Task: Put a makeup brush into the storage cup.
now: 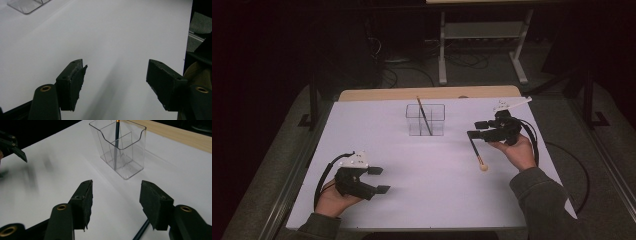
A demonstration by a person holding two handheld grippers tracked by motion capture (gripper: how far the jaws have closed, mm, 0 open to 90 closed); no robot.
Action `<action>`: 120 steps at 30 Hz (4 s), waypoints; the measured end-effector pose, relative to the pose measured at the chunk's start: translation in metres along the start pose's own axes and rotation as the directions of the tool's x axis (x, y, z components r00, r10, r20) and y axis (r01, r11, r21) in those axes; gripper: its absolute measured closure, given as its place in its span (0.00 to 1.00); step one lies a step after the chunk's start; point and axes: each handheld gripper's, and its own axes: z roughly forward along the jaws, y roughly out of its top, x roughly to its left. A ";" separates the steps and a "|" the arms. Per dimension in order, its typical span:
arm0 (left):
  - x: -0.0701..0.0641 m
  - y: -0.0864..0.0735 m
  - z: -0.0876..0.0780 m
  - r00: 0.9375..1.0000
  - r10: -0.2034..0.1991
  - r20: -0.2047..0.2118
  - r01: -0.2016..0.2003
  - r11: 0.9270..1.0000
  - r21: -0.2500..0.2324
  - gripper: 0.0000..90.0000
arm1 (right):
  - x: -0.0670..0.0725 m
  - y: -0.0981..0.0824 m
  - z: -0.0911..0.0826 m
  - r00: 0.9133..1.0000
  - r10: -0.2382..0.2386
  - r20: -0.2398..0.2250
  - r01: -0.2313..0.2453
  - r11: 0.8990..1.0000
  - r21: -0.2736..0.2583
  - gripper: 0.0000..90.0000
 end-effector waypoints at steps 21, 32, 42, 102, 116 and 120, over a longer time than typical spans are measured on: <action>-0.001 -0.001 -0.004 1.000 0.003 -0.009 -0.003 1.000 -0.008 0.32 | 0.005 -0.014 -0.014 0.999 0.013 0.043 -0.015 0.999 0.032 0.43; 0.000 -0.001 -0.005 1.000 0.001 -0.020 -0.002 1.000 -0.011 0.31 | 0.007 -0.016 -0.016 0.998 0.019 0.059 -0.022 0.998 0.057 0.42; 0.000 -0.002 -0.005 1.000 0.007 -0.026 -0.008 1.000 -0.008 0.30 | 0.008 -0.021 -0.013 0.996 0.046 0.072 -0.053 0.994 0.100 0.41; -0.001 -0.005 -0.009 0.999 -0.001 -0.046 0.000 1.000 -0.017 0.29 | -0.001 -0.018 0.046 0.950 0.171 0.262 -0.280 0.840 0.466 0.59; 0.000 -0.005 -0.009 0.999 -0.002 -0.044 0.001 1.000 -0.015 0.29 | -0.005 -0.020 0.052 0.943 0.185 0.278 -0.304 0.821 0.484 0.66; 0.000 -0.006 -0.009 0.999 -0.012 -0.047 0.011 1.000 -0.019 0.29 | -0.004 -0.021 0.055 0.943 0.171 0.286 -0.297 0.817 0.494 0.68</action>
